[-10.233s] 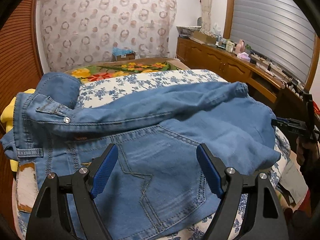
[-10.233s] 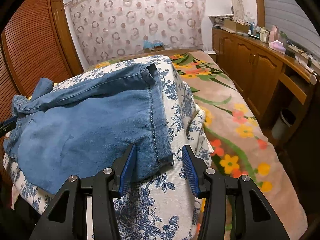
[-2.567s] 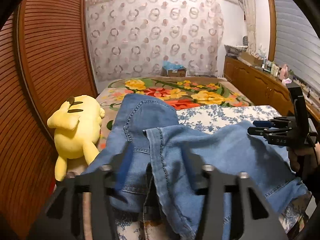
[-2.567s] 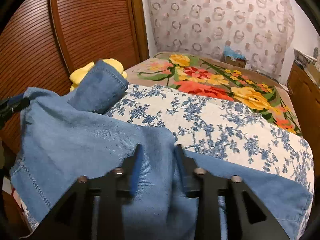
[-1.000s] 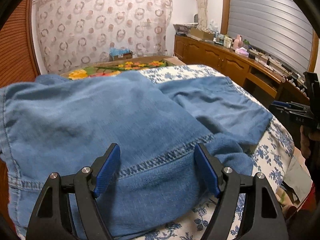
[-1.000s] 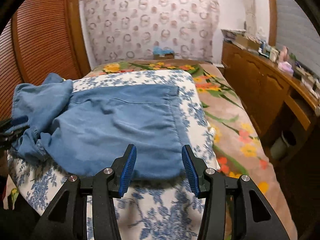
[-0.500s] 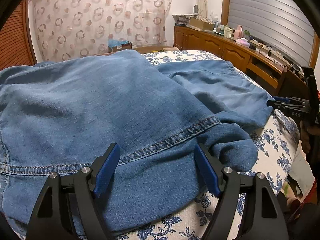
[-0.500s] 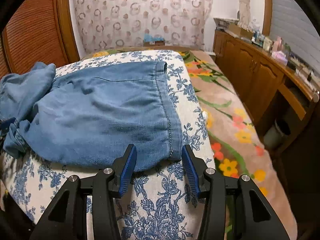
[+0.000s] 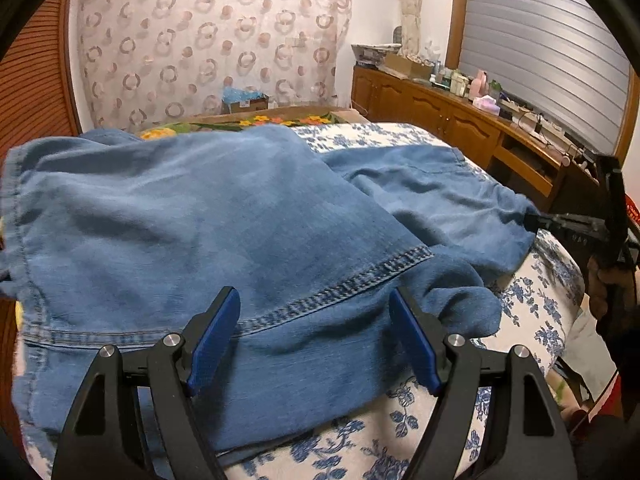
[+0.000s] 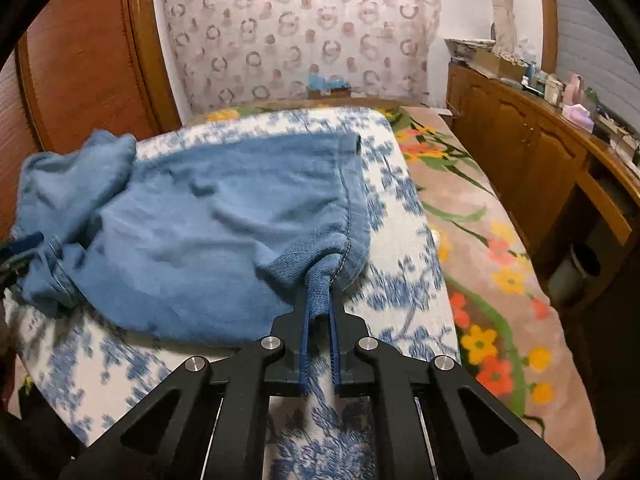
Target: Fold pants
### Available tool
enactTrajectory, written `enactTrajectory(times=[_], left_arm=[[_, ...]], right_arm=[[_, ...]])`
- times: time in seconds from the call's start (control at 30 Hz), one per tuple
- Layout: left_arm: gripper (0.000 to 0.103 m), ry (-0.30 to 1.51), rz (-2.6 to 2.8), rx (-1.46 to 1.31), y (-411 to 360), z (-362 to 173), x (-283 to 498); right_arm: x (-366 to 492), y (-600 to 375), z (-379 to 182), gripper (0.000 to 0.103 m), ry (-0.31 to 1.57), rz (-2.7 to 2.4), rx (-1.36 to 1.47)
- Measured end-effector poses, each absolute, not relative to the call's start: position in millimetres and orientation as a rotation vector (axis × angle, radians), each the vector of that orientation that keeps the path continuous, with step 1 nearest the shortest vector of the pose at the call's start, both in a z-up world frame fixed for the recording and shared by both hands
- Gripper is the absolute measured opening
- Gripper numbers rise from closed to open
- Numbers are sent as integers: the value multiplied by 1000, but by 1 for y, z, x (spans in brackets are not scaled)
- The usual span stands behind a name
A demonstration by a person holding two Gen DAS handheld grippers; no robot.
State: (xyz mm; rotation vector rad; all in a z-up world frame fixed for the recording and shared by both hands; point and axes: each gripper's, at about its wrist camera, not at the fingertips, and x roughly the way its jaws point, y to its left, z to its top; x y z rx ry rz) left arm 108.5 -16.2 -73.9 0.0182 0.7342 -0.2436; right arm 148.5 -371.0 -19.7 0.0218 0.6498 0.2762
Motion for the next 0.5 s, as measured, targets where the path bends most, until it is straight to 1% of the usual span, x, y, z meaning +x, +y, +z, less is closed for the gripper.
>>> enactTrajectory(times=[0.2, 0.5], left_arm=[[78, 697, -215, 3, 3, -59, 96], [78, 650, -145, -26, 40, -40, 75]], right_arm=[[144, -354, 38, 7, 522, 393, 42], [140, -264, 119, 7, 357, 637, -80]])
